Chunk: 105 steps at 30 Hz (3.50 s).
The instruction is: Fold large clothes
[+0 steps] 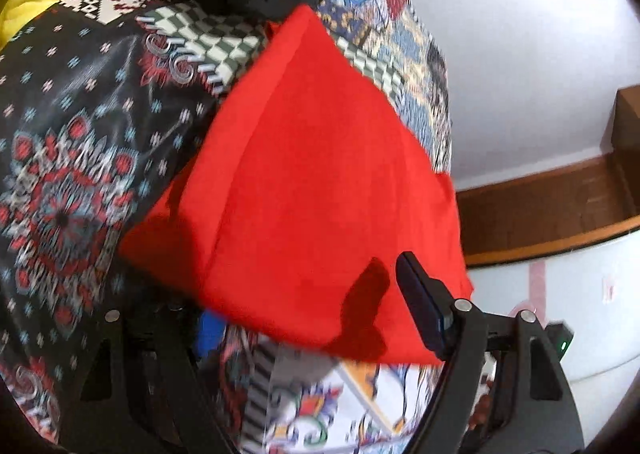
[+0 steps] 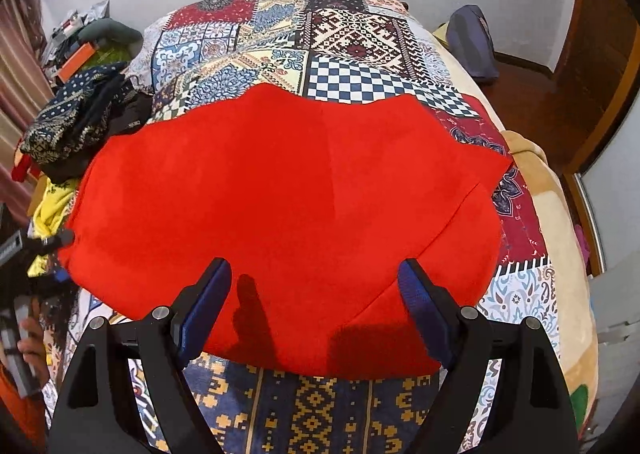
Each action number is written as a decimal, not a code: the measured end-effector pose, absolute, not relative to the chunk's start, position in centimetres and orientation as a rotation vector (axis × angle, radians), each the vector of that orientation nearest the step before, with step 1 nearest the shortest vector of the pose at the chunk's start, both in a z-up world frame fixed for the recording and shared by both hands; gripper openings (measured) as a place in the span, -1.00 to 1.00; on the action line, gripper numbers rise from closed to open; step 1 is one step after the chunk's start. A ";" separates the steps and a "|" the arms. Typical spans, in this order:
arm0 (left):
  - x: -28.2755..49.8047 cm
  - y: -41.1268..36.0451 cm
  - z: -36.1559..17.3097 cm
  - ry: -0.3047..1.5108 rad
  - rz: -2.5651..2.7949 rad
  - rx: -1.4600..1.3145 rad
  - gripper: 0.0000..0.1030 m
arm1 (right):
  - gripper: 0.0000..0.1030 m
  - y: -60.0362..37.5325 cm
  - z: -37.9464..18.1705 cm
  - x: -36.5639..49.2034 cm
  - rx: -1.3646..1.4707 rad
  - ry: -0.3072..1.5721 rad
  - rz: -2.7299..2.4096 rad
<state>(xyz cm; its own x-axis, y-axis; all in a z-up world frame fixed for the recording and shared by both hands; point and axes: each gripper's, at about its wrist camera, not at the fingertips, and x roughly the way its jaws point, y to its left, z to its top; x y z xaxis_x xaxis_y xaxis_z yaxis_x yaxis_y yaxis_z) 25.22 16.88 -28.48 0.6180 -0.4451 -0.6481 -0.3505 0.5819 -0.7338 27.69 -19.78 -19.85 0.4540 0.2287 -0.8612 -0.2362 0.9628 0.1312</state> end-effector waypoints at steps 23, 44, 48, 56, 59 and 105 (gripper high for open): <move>28.4 14.4 -17.7 0.687 0.088 -0.542 -0.93 | 0.61 -14.0 -16.4 28.1 -0.144 1.017 0.388; 24.2 13.6 -9.4 0.504 0.176 -0.311 -0.93 | 0.61 -0.3 -20.7 27.0 -0.245 1.138 0.739; 25.1 11.1 -8.4 0.490 0.117 -0.283 -0.93 | 0.61 -5.1 -19.2 26.9 -0.231 1.082 0.643; 27.9 2.8 -7.5 0.514 -0.051 -0.194 -0.93 | 0.62 -18.0 -20.1 27.8 -0.124 1.089 0.357; 29.5 -0.9 -8.3 0.568 -0.140 -0.187 -0.93 | 0.61 -20.4 -22.5 28.4 -0.046 1.169 0.341; 24.2 4.0 -20.5 0.985 -0.120 -0.097 0.67 | 0.20 -17.7 -19.2 28.2 0.235 1.123 0.484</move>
